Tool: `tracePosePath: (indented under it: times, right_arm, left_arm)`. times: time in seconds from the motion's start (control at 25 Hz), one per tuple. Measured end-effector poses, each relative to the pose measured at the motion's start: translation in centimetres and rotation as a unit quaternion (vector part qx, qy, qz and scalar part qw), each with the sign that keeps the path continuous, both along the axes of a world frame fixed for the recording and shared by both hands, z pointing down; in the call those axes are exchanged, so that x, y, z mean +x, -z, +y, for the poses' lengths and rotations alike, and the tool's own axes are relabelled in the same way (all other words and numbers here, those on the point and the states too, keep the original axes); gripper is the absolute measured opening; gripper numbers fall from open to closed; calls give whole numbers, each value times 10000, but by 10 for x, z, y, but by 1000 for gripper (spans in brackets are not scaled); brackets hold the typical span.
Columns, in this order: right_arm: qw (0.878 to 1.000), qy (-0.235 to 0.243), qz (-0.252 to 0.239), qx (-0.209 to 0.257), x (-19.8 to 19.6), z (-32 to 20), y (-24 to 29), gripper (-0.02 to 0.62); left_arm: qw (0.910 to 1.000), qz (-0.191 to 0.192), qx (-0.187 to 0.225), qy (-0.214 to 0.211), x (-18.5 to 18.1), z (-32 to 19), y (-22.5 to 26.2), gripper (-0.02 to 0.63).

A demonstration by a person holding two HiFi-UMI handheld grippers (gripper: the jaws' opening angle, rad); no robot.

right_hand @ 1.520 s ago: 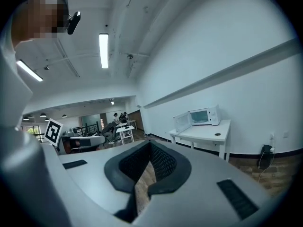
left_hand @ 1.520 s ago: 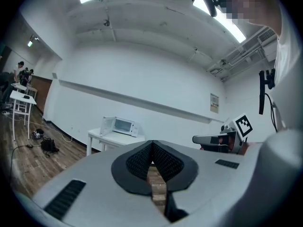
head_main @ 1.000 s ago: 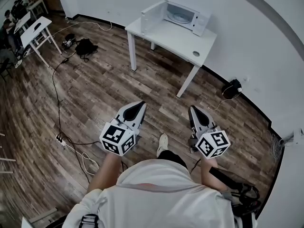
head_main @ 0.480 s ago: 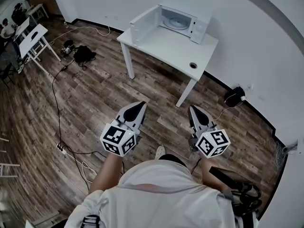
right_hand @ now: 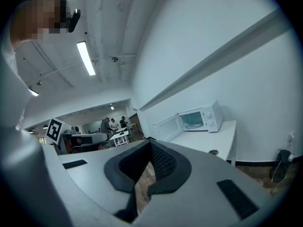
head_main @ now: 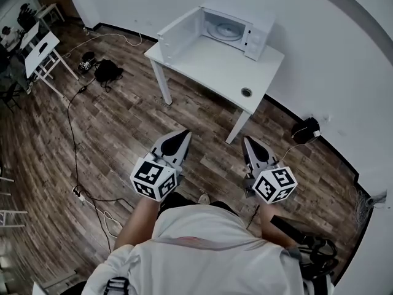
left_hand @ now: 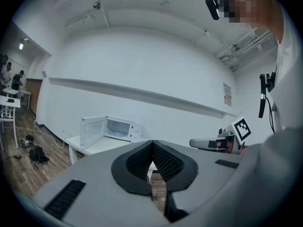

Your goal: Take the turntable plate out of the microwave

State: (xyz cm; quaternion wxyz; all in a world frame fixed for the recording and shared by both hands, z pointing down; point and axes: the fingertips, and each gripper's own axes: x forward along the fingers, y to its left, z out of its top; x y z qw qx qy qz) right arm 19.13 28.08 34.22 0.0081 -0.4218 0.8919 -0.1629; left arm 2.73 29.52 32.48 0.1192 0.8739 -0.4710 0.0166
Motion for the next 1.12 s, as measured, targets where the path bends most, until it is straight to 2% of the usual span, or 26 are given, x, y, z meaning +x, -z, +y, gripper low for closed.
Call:
tracePosePath:
  times: [0.28, 0.68, 0.96, 1.12]
  right_arm:
    - [10000, 42, 11, -32, -1, -22, -8, 3]
    - [9995, -308, 82, 12, 9, -80, -9, 3]
    - [9995, -301, 128, 53, -35, -150, -4, 3]
    - [9989, -439, 162, 35, -61, -197, -1, 3]
  left_arm:
    - [10000, 6, -28, 6, 2, -24, -6, 11]
    - [9992, 107, 65, -391, 14, -93, -9, 11]
    - [9991, 150, -16, -396, -32, -164, -11, 11]
    - [9983, 196, -53, -547, -57, -217, -10, 11]
